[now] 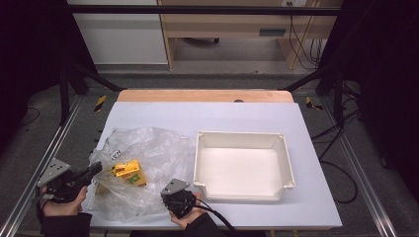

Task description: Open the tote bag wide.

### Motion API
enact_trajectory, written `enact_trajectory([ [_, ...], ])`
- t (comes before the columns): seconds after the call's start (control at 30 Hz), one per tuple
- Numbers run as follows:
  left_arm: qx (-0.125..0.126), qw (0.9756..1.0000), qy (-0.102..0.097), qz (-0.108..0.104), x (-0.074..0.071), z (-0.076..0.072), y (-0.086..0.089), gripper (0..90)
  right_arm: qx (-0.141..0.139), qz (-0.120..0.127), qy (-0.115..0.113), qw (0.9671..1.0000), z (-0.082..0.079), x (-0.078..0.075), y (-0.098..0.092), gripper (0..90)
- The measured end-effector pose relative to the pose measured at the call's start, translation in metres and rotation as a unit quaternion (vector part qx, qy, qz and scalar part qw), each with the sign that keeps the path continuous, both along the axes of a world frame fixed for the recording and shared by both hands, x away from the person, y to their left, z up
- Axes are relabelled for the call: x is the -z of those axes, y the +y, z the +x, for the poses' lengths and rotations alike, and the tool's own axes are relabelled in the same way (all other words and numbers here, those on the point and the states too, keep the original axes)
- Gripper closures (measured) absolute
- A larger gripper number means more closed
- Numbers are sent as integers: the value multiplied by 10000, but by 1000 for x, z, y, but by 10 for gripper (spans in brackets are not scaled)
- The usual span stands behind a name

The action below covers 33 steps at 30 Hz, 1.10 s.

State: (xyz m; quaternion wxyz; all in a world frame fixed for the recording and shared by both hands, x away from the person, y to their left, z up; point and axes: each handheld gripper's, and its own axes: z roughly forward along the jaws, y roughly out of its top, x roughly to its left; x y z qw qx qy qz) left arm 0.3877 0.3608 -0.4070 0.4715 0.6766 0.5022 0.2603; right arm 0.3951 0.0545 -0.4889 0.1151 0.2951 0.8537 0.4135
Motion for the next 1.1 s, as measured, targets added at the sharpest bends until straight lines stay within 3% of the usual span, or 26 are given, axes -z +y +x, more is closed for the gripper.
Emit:
enact_trajectory([
  [0.27,-62,9995,262,151,13,8,4,897,-2,2,5,10000,0,0,0,900],
  [0.7,-90,9979,526,365,28,19,3,897,9,2,9,10000,0,0,0,900],
  [1.1,-92,9926,966,731,45,30,-1,897,-5,10,5,10000,1,0,0,900],
])
